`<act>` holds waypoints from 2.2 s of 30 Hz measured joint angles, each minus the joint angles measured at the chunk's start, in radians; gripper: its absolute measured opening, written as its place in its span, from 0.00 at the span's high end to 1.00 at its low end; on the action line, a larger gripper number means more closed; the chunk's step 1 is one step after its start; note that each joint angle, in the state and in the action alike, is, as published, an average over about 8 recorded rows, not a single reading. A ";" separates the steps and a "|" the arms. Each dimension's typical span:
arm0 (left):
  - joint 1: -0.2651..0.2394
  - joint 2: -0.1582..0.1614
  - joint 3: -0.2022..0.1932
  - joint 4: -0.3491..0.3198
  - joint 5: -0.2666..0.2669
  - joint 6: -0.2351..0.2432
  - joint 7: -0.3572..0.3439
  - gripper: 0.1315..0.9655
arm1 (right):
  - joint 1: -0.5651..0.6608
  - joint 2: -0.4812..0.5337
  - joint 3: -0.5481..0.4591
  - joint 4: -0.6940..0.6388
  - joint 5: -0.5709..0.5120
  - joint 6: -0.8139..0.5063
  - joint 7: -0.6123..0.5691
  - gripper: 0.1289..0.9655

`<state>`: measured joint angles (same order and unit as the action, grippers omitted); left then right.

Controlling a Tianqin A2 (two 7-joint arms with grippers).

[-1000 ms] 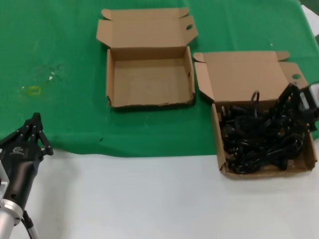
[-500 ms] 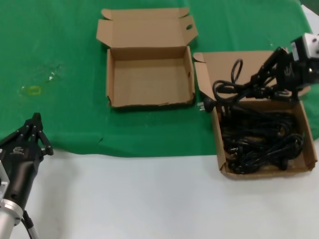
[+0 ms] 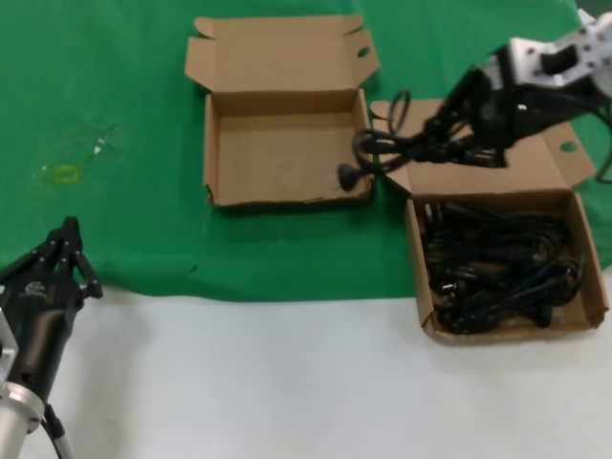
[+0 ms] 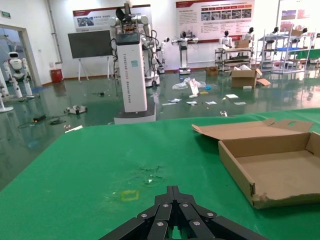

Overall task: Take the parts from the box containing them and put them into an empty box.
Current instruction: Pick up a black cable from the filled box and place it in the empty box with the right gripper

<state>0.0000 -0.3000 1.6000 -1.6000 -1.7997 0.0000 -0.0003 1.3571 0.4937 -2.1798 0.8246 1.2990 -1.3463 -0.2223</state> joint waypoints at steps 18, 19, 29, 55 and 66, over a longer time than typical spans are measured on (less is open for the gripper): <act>0.000 0.000 0.000 0.000 0.000 0.000 0.000 0.99 | 0.202 -0.343 0.009 -0.627 0.005 0.234 -0.263 0.89; 0.000 0.000 0.000 0.000 0.000 0.000 0.000 0.99 | 0.211 -0.360 0.013 -0.658 0.007 0.251 -0.276 0.89; 0.000 0.000 0.000 0.000 0.000 0.000 0.000 0.99 | 0.221 -0.460 0.042 -0.791 0.018 0.415 -0.314 0.89; 0.000 0.000 0.000 0.000 0.000 0.000 0.000 0.99 | 0.108 -0.494 -0.458 -0.687 0.492 0.656 -0.262 0.89; 0.000 0.000 0.000 0.000 0.000 0.000 0.000 0.99 | 0.080 -0.494 -0.566 -0.649 0.591 0.706 -0.257 0.89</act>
<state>0.0000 -0.3000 1.6000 -1.6000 -1.7997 0.0000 -0.0003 1.4375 0.0000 -2.7455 0.1758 1.8900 -0.6406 -0.4794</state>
